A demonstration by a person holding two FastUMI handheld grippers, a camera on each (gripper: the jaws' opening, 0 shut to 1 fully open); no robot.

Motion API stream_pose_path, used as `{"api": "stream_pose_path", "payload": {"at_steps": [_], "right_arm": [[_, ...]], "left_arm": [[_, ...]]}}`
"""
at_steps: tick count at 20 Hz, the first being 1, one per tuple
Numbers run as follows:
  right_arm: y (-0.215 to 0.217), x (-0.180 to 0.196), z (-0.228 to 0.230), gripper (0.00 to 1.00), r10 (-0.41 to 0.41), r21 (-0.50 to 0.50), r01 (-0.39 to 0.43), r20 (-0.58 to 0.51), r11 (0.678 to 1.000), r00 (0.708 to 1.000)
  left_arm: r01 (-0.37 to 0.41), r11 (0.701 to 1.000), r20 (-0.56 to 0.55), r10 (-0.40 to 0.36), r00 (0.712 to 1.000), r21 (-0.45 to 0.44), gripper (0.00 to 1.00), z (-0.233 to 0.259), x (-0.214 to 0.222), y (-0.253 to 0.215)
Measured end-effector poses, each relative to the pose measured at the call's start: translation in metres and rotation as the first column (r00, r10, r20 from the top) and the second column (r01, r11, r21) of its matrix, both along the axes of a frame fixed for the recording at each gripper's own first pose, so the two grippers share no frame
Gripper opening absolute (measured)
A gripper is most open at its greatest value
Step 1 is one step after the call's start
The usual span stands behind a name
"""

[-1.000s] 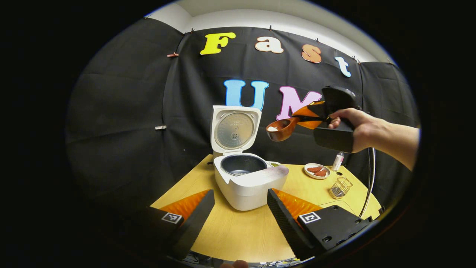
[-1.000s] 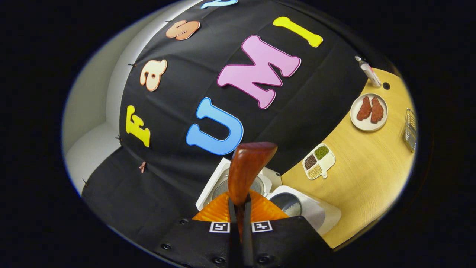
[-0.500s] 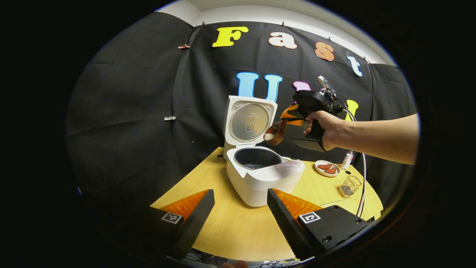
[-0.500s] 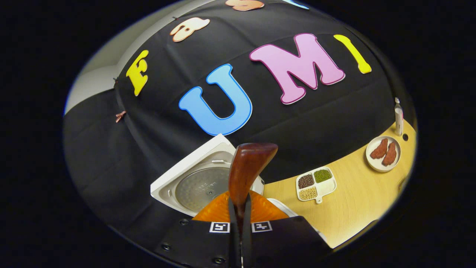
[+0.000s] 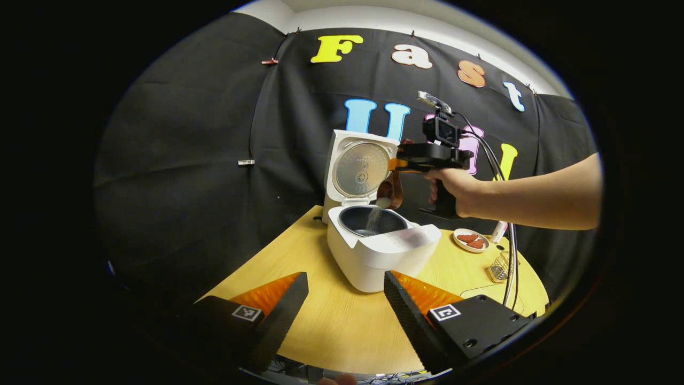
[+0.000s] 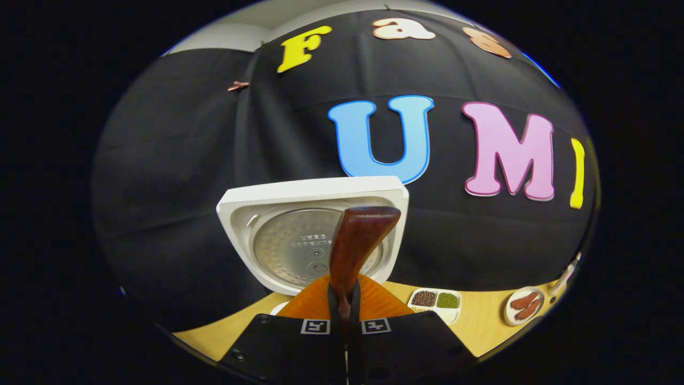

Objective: Close the left gripper, press the button to open the rice cooker; take a wooden spoon from the chopstick holder with the right hand, scoop a spoonful of rice and pour it into the rice cooker, then put the wooden spoon back into the chopstick holder.

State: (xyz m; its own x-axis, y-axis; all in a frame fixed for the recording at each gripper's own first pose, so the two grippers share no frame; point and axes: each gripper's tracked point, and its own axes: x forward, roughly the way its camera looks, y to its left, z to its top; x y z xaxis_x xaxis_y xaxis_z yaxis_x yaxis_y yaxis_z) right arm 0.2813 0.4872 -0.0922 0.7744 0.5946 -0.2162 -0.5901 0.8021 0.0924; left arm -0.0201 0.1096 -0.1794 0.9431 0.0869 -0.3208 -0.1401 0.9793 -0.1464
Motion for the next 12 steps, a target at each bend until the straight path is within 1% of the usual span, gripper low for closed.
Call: {"api": "stream_pose_path", "payload": {"at_steps": [2,3,6,10,12], "right_arm": [[0.01,-0.009,0.0,0.06,0.06,-0.096,-0.053,0.071,0.994,0.996],[0.017,-0.014,0.001,0.06,0.097,-0.149,-0.08,0.11,0.986,0.989],[0.031,-0.029,0.005,0.06,0.189,-0.271,-0.13,0.206,0.954,0.96],[0.04,-0.041,0.002,0.06,0.27,-0.388,-0.149,0.28,0.91,0.921],[0.042,-0.045,-0.002,0.07,0.298,-0.439,-0.143,0.309,0.887,0.903]], "left_arm": [[-0.002,1.0,-0.001,0.002,1.0,-0.009,0.98,-0.002,-0.001,0.001],[-0.003,1.0,0.001,0.003,1.0,-0.014,0.98,-0.002,-0.001,0.001],[-0.005,1.0,0.004,0.005,1.0,-0.025,0.98,-0.003,-0.002,0.001],[-0.011,1.0,0.005,0.012,1.0,-0.028,0.98,-0.002,-0.004,0.004],[-0.021,0.999,0.005,0.021,1.0,-0.028,0.98,-0.002,-0.006,0.005]]}}
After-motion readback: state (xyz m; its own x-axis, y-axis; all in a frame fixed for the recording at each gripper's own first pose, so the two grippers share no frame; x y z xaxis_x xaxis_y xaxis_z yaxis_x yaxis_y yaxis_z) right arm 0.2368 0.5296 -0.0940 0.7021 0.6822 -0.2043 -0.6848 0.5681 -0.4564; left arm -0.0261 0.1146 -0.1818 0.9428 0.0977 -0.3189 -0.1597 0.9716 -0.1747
